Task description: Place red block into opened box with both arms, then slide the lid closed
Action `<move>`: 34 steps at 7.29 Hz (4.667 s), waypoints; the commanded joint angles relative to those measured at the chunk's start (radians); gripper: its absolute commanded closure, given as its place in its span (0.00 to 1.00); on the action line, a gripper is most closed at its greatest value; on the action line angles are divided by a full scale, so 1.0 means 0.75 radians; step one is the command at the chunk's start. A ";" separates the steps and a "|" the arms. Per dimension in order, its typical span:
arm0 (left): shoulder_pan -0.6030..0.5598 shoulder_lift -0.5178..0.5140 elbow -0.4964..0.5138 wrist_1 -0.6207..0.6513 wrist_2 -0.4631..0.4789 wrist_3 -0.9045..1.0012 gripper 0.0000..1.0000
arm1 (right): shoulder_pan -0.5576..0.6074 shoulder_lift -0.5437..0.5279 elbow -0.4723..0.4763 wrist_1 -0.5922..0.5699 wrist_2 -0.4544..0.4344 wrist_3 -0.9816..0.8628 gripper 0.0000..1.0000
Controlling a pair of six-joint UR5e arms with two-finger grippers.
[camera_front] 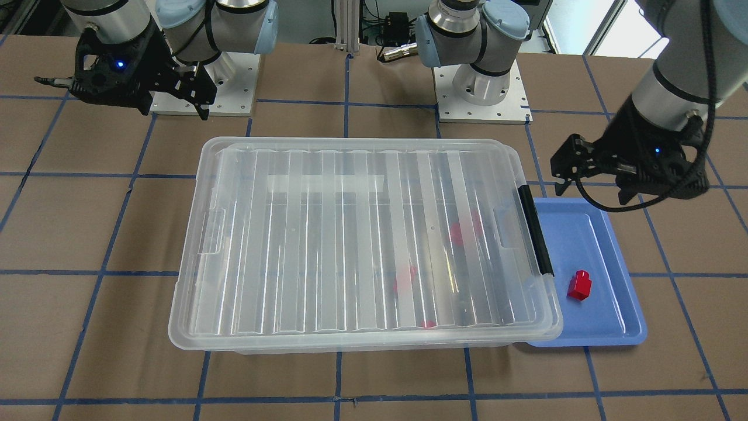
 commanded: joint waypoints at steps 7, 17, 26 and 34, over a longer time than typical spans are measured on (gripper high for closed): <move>0.279 -0.402 -0.263 0.625 -0.134 0.650 0.00 | -0.002 0.336 0.061 -0.628 -0.006 -0.003 0.00; 0.283 -0.457 -0.398 0.765 -0.050 0.648 0.75 | -0.080 0.445 0.034 -0.642 0.000 -0.007 0.00; -0.072 -0.173 0.074 0.045 -0.029 0.085 0.99 | -0.331 0.445 -0.007 -0.650 -0.006 -0.427 0.00; -0.261 -0.218 -0.207 0.330 -0.082 -0.218 0.98 | -0.389 0.453 -0.015 -0.659 -0.057 -0.616 0.00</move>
